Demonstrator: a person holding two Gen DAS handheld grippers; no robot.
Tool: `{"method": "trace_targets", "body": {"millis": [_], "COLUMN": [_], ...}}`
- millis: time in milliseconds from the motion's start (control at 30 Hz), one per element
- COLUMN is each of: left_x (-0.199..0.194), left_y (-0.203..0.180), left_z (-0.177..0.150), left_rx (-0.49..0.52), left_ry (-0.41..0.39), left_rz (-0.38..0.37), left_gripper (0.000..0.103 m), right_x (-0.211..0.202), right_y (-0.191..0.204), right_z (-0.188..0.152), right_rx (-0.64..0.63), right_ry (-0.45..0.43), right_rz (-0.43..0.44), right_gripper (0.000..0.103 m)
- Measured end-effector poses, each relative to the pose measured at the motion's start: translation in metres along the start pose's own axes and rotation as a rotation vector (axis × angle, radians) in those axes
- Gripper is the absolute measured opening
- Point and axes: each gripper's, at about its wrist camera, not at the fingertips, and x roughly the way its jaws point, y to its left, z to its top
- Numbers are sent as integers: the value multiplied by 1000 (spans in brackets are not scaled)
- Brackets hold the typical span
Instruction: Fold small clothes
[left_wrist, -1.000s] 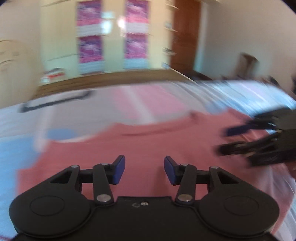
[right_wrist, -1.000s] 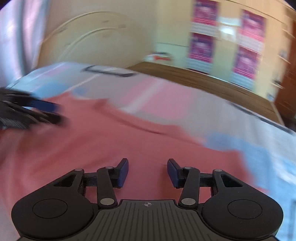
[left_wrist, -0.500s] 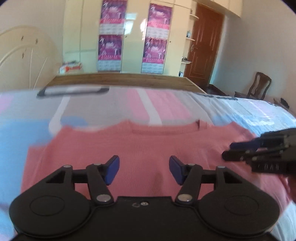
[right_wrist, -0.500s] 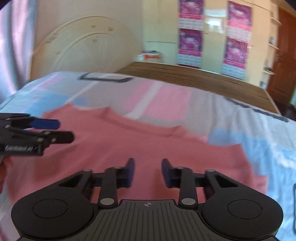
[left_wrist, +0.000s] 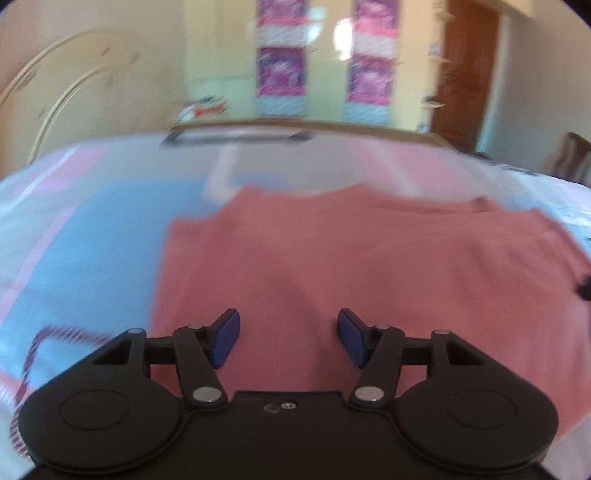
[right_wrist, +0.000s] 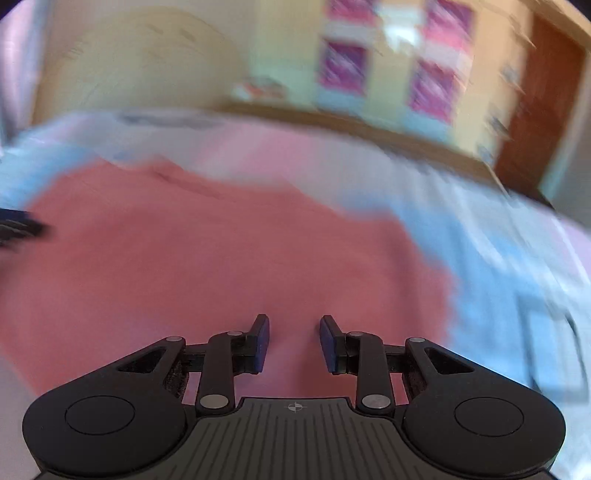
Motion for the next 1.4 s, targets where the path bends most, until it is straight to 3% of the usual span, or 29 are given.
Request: {"method": "trace_targets", "body": {"millis": [67, 100, 200, 333, 467, 533, 633, 800, 967, 1400], "left_x": [-4, -4, -10, -19, -25, -29, -25, -38, -43, -52], "left_y": [13, 14, 4, -41, -91, -111, -122, -115, -103, -53], "left_z": [-5, -6, -1, 12, 7, -7, -29, -46, -46, -46], "left_rx": [-15, -2, 1, 61, 112, 179, 217, 252, 246, 213], "left_ry": [-16, -8, -6, -63, -50, -50, -10, -4, -7, -2], "left_rz": [-11, 17, 25, -63, -196, -194, -176, -169, -156, -53], "left_gripper": [58, 56, 56, 60, 59, 59, 59, 62, 62, 61], "right_x": [-4, -8, -18, -43, -42, -47, -41, -46, -52, -84], "right_y": [-29, -38, -40, -7, 43, 71, 96, 95, 82, 7], "right_z": [-13, -16, -18, -2, 8, 2, -15, -41, -44, -62], "right_rx": [88, 110, 126, 75, 25, -55, -129, -141, -116, 11], "right_ry": [-2, -11, -11, -121, -108, -119, -60, -29, -23, -3], "right_rz": [-24, -30, -43, 9, 142, 192, 240, 201, 159, -24], "right_gripper": [30, 30, 30, 30, 30, 30, 30, 30, 30, 30]}}
